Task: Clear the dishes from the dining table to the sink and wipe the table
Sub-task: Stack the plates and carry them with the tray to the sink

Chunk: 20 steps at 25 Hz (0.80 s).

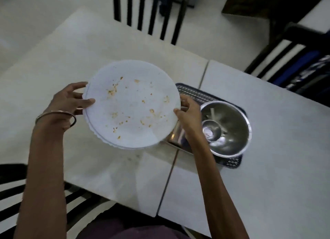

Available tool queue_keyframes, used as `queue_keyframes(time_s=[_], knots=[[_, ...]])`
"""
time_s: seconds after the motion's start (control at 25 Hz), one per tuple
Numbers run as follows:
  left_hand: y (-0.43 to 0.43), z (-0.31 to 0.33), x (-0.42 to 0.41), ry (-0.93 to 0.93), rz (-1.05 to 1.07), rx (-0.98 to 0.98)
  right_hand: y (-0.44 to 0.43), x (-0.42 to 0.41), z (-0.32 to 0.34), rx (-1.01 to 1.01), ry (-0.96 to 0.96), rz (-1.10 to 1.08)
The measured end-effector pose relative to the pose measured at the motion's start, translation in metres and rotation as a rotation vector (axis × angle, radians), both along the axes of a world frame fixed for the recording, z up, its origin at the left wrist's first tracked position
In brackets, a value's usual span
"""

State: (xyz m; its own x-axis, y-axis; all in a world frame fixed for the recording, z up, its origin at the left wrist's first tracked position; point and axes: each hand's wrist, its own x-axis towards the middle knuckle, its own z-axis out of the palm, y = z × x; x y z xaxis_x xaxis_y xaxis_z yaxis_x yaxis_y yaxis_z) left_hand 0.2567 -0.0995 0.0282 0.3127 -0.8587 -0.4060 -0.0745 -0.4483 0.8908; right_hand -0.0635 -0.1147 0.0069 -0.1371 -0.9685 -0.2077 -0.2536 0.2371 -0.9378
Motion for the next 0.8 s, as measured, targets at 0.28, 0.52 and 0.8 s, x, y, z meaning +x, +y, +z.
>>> queue_keyframes(time_s=[0.28,0.52,0.8], knots=[[-0.028,0.0,-0.186,0.097,-0.208,-0.028,0.05,-0.179,0.031,-0.002,0.019,-0.272],[-0.037,-0.025,-0.273,0.099,-0.294,-0.013,0.065,-0.241,0.001,0.134,-0.039,-0.42],[-0.057,-0.053,-0.29,-0.05,-0.369,0.048,0.052,-0.26,-0.024,0.178,-0.025,-0.396]])
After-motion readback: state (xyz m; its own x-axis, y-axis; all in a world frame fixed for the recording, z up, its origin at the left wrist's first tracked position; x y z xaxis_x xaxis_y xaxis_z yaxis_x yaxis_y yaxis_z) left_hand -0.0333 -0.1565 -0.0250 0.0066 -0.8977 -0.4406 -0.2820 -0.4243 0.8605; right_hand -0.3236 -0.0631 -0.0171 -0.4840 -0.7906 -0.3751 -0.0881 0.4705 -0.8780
